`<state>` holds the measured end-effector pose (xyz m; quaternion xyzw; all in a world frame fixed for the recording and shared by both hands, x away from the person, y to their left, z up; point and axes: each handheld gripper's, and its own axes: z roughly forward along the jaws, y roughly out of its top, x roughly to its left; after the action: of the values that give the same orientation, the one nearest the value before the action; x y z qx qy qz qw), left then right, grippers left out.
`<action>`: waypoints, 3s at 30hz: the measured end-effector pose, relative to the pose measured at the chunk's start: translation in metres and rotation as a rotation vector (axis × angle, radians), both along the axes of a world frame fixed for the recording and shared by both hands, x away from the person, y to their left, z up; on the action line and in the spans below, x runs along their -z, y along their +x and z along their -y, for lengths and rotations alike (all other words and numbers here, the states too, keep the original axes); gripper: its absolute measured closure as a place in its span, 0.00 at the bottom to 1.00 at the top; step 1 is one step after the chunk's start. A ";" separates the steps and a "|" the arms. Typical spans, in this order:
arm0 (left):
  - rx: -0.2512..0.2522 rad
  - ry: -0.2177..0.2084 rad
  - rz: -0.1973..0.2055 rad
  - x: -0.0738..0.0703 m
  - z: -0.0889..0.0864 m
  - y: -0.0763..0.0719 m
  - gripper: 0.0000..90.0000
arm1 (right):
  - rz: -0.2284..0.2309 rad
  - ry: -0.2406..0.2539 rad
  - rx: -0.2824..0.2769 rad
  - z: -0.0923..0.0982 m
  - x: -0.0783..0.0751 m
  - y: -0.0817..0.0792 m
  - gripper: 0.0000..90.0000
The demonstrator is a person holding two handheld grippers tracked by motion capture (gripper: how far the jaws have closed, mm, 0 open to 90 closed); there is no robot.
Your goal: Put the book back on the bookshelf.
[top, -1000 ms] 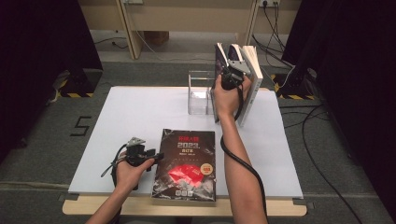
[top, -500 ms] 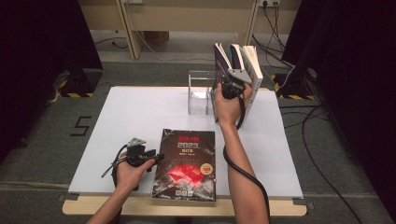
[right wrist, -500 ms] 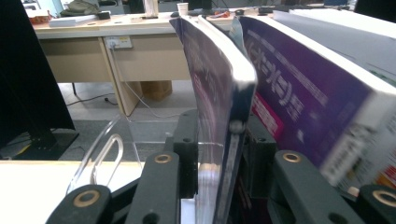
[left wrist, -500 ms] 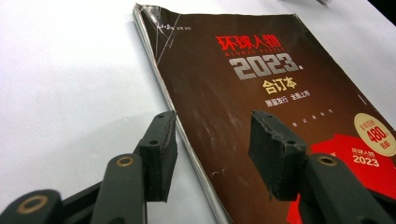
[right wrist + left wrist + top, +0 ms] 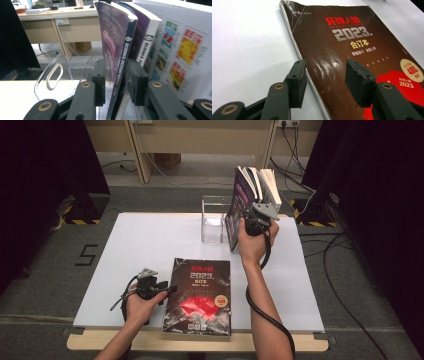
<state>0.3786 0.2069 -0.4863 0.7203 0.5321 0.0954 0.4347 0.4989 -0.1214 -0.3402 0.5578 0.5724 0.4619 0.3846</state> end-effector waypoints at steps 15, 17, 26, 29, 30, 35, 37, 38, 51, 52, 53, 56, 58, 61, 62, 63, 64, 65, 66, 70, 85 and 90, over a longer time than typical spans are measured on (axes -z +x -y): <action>0.002 0.005 -0.004 0.002 0.002 0.000 0.57 | -0.025 0.016 -0.003 0.015 0.004 -0.013 0.76; 0.002 0.008 -0.003 0.002 0.002 -0.001 0.57 | -0.026 0.021 -0.010 0.016 0.005 -0.013 0.76; 0.000 0.010 -0.004 0.001 0.002 -0.001 0.56 | -0.042 0.034 -0.033 0.020 0.007 -0.018 0.75; -0.002 0.004 -0.003 0.001 0.002 -0.001 0.56 | -0.051 0.038 -0.045 0.021 0.006 -0.019 0.74; -0.002 0.008 -0.003 0.001 0.001 -0.001 0.56 | -0.051 0.040 -0.049 0.022 0.007 -0.020 0.74; -0.005 0.006 -0.002 0.000 0.001 -0.001 0.56 | -0.063 0.057 -0.069 0.024 0.005 -0.023 0.73; -0.005 0.005 -0.002 0.000 0.001 -0.002 0.56 | -0.064 0.051 -0.076 0.024 0.004 -0.024 0.73; -0.004 0.003 0.000 0.000 0.001 -0.002 0.56 | -0.067 0.057 -0.078 0.025 0.004 -0.025 0.73; -0.006 0.005 -0.004 0.000 0.001 -0.002 0.56 | -0.099 0.060 -0.098 0.029 0.008 -0.031 0.73; -0.007 0.004 -0.003 0.000 0.001 -0.002 0.56 | -0.097 0.057 -0.100 0.030 0.008 -0.031 0.73; -0.008 0.004 -0.004 0.000 0.001 -0.002 0.56 | -0.103 0.061 -0.103 0.030 0.009 -0.032 0.73; -0.008 0.003 -0.003 0.000 0.001 -0.002 0.56 | -0.113 0.062 -0.110 0.031 0.009 -0.034 0.73; -0.009 0.002 -0.004 0.000 0.000 -0.001 0.56 | -0.120 0.055 -0.108 0.033 0.010 -0.035 0.73; -0.010 0.004 -0.003 0.000 0.000 -0.001 0.57 | -0.131 0.055 -0.114 0.034 0.012 -0.037 0.73; -0.011 0.005 -0.002 0.000 0.000 -0.001 0.57 | -0.139 0.061 -0.114 0.034 0.013 -0.037 0.73; -0.012 0.005 -0.002 0.000 0.000 -0.001 0.57 | -0.140 0.061 -0.118 0.035 0.014 -0.038 0.73; -0.012 0.004 -0.001 0.000 -0.001 -0.001 0.57 | -0.142 0.058 -0.120 0.036 0.016 -0.038 0.73; -0.012 0.005 0.000 0.000 -0.001 -0.001 0.57 | -0.151 0.059 -0.120 0.035 0.017 -0.039 0.73; -0.012 0.005 0.001 -0.001 -0.001 -0.001 0.57 | -0.159 0.060 -0.123 0.035 0.018 -0.040 0.73; -0.019 -0.005 0.003 -0.002 -0.001 -0.001 0.58 | -0.182 0.062 -0.144 0.035 0.022 -0.043 0.73; -0.023 -0.012 -0.004 -0.004 -0.003 0.002 0.71 | -0.319 0.074 -0.203 0.037 0.052 -0.053 0.73; -0.037 -0.004 -0.012 -0.005 -0.006 0.006 0.80 | -0.371 0.077 -0.215 0.041 0.060 -0.055 0.73</action>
<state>0.3850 0.2127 -0.4809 0.7100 0.5482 0.0983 0.4309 0.4437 -0.1620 -0.4006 0.5834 0.6712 0.4114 0.1998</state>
